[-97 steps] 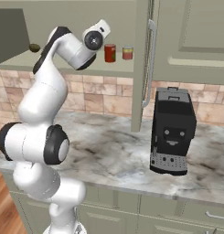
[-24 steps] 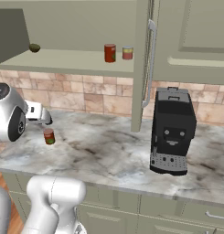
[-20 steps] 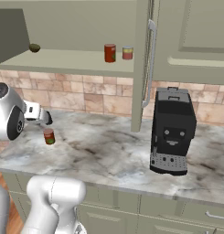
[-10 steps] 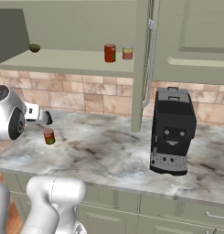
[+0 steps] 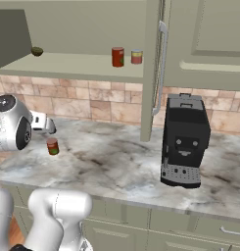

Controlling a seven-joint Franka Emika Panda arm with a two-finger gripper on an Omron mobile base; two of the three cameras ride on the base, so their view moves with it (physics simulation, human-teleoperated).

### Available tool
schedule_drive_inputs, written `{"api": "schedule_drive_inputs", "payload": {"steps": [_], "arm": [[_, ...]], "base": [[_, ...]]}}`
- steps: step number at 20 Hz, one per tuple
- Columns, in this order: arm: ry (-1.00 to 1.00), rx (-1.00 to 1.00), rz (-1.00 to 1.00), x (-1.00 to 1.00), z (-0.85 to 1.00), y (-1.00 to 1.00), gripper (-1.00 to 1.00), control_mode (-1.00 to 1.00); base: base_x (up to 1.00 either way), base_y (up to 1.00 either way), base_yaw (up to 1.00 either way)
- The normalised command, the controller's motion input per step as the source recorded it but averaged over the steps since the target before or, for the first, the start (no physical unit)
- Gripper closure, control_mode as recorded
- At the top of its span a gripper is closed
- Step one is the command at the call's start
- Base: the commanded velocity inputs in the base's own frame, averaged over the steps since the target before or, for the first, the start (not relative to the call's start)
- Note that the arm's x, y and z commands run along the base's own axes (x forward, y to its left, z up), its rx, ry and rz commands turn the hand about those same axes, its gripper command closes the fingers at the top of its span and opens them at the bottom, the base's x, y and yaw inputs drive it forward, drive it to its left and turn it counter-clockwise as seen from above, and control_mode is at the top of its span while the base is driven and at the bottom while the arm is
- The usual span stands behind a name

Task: Pick the cans from the counter and place them in their designated side in the cabinet.

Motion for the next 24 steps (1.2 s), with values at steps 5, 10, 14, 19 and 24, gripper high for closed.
{"api": "schedule_drive_inputs", "payload": {"steps": [5, 10, 14, 19, 24], "arm": [[0.0, 0.0, 0.0, 0.23, -0.22, 0.13, -1.0, -1.0], [0.0, 0.0, 0.0, 0.23, -0.19, 0.08, -1.0, -1.0], [0.0, 0.0, 0.0, 0.2, -0.22, 0.06, -1.0, -1.0], [0.0, -0.01, 0.0, 0.14, -0.24, 0.06, -1.0, -1.0], [0.0, -0.01, 0.0, 0.19, -0.23, 0.07, -1.0, -1.0]], "base": [[0.0, 0.0, 0.0], [0.0, 0.0, 0.0], [0.0, 0.0, 0.0], [0.0, 0.0, 0.0], [0.0, 0.0, 0.0]]}}
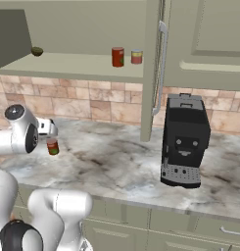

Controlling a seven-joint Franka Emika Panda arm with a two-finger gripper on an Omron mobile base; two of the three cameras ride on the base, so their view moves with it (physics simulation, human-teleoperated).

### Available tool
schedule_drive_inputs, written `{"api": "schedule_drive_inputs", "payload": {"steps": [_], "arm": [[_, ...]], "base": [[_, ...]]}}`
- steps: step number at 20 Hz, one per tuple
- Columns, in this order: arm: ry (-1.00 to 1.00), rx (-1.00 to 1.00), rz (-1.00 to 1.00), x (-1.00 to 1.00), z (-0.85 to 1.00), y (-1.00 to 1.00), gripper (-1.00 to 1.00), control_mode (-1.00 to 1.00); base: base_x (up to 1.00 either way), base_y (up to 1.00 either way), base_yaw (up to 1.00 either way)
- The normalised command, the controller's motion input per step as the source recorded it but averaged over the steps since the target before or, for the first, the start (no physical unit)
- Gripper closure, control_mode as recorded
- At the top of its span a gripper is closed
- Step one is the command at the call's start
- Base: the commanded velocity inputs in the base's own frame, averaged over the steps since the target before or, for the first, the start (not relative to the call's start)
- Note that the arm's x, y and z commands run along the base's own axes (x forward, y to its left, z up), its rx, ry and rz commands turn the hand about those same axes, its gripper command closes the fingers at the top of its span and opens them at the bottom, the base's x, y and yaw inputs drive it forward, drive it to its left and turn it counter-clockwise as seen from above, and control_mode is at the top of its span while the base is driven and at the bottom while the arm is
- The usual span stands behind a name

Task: Pick the cans from the counter and place them in their designated side in the cabinet.

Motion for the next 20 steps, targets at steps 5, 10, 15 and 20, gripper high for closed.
{"api": "schedule_drive_inputs", "payload": {"steps": [5, 10, 15, 20], "arm": [[0.0, 0.0, 0.0, 0.25, -0.17, 0.08, -1.0, -1.0], [0.0, 0.0, 0.0, 0.3, -0.16, 0.07, -1.0, -1.0], [0.0, 0.0, 0.0, 0.28, -0.16, 0.05, -1.0, -1.0], [0.01, 0.0, 0.0, 0.13, -0.18, 0.07, -1.0, -1.0]], "base": [[0.0, 0.0, 0.0], [0.0, 0.0, 0.0], [0.0, 0.0, 0.0], [0.0, 0.0, 0.0]]}}
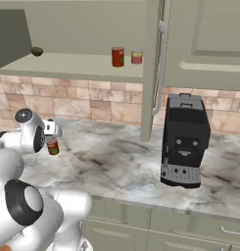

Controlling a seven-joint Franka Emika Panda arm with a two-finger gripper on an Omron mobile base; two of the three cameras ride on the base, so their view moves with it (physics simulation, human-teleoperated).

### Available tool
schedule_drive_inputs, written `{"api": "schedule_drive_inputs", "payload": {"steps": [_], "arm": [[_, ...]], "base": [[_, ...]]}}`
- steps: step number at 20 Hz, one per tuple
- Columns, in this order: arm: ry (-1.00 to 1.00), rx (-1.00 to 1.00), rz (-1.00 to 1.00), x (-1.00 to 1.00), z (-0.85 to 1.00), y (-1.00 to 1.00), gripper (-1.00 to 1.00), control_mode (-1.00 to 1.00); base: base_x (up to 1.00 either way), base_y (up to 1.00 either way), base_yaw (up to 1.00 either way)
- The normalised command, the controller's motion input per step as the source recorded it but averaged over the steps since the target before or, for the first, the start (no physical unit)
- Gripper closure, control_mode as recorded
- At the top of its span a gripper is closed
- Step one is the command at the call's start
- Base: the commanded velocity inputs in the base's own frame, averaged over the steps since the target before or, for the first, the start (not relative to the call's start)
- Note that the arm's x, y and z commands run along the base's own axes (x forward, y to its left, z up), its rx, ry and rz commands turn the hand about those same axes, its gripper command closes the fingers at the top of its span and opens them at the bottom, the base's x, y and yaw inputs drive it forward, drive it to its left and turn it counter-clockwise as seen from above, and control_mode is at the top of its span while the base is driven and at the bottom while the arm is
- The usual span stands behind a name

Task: Pick the cans from the counter and place them in their designated side in the cabinet.

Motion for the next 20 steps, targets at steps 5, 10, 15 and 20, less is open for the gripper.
{"api": "schedule_drive_inputs", "payload": {"steps": [5, 10, 15, 20], "arm": [[0.02, 0.0, 0.0, 0.1, -0.16, 0.09, -1.0, -1.0], [0.02, 0.0, 0.0, 0.14, -0.13, 0.01, -1.0, -1.0], [0.04, 0.0, 0.0, 0.17, -0.15, 0.0, -1.0, -1.0], [0.04, 0.0, 0.0, 0.15, -0.16, 0.01, -1.0, -1.0]], "base": [[0.0, 0.0, 0.0], [0.0, 0.0, 0.0], [0.0, 0.0, 0.0], [0.0, 0.0, 0.0]]}}
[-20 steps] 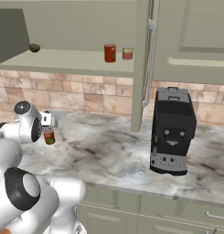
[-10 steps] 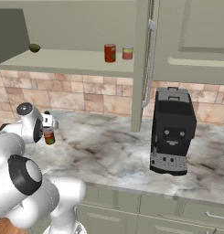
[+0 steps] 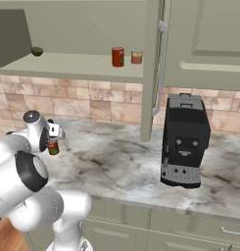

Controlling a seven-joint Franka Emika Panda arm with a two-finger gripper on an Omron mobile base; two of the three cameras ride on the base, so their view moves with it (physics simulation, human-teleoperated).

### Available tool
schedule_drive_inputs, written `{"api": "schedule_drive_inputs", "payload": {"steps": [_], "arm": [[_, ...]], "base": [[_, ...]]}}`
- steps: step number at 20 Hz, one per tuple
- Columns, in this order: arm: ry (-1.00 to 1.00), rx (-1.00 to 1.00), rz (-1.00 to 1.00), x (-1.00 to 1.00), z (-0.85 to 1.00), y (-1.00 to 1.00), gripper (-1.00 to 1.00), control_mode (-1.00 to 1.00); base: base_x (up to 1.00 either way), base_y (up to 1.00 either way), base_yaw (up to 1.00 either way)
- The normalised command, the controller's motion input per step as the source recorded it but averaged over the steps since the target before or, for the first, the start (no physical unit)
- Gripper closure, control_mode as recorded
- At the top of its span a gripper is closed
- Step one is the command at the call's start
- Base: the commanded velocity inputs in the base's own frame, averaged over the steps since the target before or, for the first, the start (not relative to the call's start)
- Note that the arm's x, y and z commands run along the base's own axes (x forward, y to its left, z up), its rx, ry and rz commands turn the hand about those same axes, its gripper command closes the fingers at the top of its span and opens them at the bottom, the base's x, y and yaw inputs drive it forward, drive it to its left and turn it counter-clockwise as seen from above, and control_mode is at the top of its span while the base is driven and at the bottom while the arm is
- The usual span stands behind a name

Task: Pick the cans from the counter and place them in their designated side in the cabinet.

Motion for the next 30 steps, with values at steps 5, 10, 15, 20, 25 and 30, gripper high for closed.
{"api": "schedule_drive_inputs", "payload": {"steps": [5, 10, 15, 20, 25, 30], "arm": [[0.04, 0.0, 0.0, 0.18, -0.18, 0.09, -1.0, -1.0], [0.0, -0.01, 0.0, 0.19, -0.17, 0.1, -1.0, -1.0], [0.0, -0.01, 0.0, 0.17, -0.18, 0.08, -1.0, -1.0], [0.0, -0.02, 0.0, 0.16, -0.2, 0.05, -1.0, -1.0], [0.0, -0.01, 0.0, 0.18, -0.18, 0.05, -1.0, -1.0], [0.0, -0.01, 0.0, 0.21, -0.17, 0.07, -1.0, -1.0]], "base": [[0.0, 0.0, 0.0], [0.0, 0.0, 0.0], [0.0, 0.0, 0.0], [0.0, 0.0, 0.0], [0.0, 0.0, 0.0], [0.0, 0.0, 0.0]]}}
